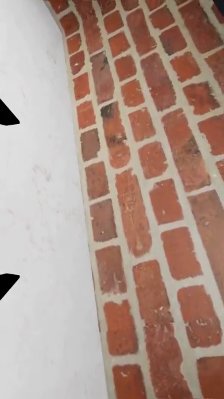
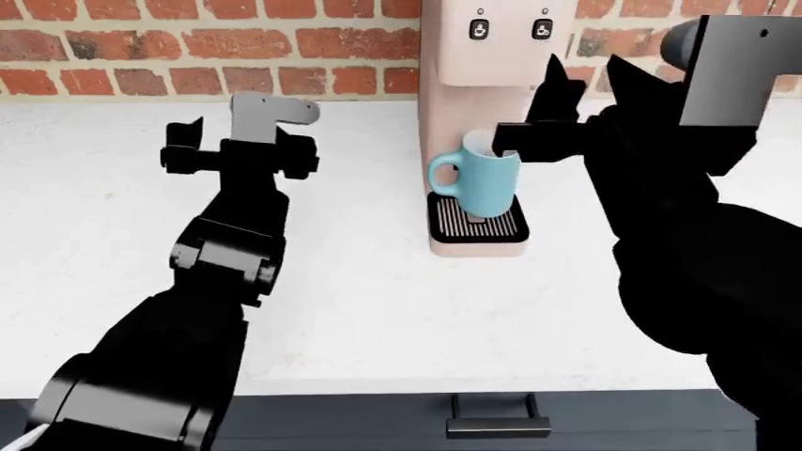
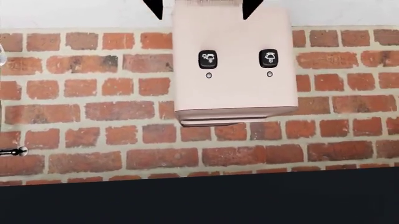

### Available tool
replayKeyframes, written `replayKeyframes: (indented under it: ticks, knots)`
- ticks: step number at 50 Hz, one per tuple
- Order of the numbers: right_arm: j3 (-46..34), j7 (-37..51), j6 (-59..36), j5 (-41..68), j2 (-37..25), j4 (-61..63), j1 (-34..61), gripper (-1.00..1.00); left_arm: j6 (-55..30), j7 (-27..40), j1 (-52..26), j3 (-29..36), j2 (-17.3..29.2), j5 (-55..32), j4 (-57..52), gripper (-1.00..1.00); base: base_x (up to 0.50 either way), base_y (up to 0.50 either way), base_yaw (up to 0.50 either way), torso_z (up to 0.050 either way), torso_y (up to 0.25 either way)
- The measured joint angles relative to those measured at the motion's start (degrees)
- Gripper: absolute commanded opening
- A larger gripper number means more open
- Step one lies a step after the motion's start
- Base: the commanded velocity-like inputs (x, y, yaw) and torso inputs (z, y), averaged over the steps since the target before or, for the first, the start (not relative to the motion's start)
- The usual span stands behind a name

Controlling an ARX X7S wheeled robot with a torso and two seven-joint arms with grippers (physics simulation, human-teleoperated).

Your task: Pick the mug from the cabinet, place it under the coffee machine dispenser, and press the start button.

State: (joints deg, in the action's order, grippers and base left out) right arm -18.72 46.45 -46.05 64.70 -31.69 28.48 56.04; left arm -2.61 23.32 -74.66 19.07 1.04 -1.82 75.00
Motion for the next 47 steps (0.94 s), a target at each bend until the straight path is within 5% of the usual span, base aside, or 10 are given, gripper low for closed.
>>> replayKeyframes:
  ticks: [7,19,28,40,47]
  knots:
    - [2.2,1.4,0.8,2.1,-2.3,5.5,-3.0,1.00,-4.6,-1.3,3.1,-3.1,1.5,-2.4,-8.7,1.00,0.00,0.00,0.00,0.000,0.000]
    - [5.9,4.5,2.2,6.7,-6.0,14.0,-7.5,1.00,-28.2,0.0,19.4,-6.9,7.1,-8.4,-62.2,1.00,0.00,0.00,0.00,0.000,0.000]
    - [8.4,7.1,3.3,10.0,-8.0,19.2,-9.9,1.00,-38.2,1.7,28.3,-10.3,9.8,-12.0,-89.4,1.00,0.00,0.00,0.00,0.000,0.000]
    - [10.2,9.4,7.3,8.2,-10.8,26.2,-17.1,1.00,-39.7,4.4,41.3,-14.8,12.9,-13.1,-113.9,1.00,0.00,0.00,0.00,0.000,0.000]
    - [-1.7,13.6,21.9,1.1,-19.7,28.9,-19.1,1.00,-35.6,5.5,48.4,-16.7,14.1,-12.2,-122.8,1.00,0.00,0.00,0.00,0.000,0.000]
